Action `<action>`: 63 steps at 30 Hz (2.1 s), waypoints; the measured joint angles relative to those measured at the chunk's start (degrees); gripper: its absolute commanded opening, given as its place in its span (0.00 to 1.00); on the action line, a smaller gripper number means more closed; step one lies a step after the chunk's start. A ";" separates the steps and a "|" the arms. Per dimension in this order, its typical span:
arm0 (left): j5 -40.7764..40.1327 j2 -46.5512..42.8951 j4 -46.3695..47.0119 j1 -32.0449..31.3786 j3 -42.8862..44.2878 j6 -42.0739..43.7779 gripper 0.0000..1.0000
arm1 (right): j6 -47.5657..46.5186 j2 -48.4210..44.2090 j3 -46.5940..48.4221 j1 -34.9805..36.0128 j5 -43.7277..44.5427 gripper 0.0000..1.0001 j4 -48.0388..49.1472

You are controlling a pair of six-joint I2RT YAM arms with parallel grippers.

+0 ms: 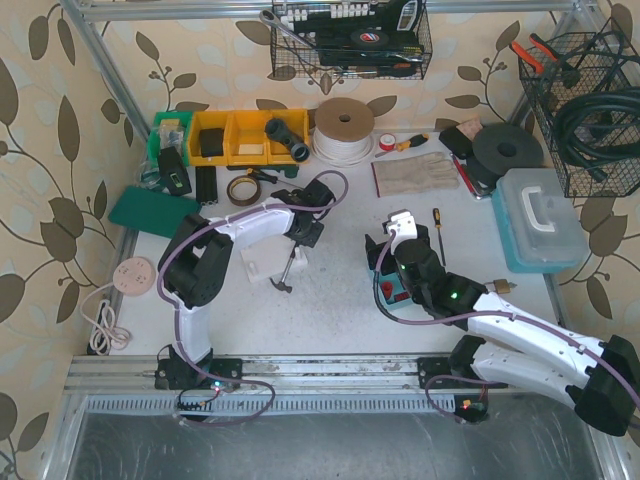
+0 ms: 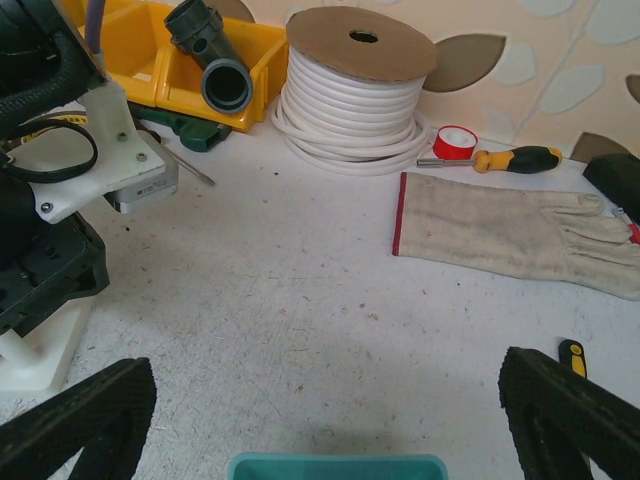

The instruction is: Install the large spring

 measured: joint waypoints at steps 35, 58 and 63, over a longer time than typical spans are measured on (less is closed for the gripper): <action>1.64 -11.56 -12.50 0.35 5.05 -0.70 0.00 | 0.00 -0.48 0.00 0.00 0.37 0.92 0.02; -5.66 -19.12 -8.17 11.19 13.81 3.21 0.00 | 0.00 -1.95 -0.09 0.00 0.44 0.91 -0.02; -4.24 -16.39 -0.13 11.08 13.99 15.04 0.00 | -0.02 -1.95 -0.09 0.00 0.85 0.91 -0.02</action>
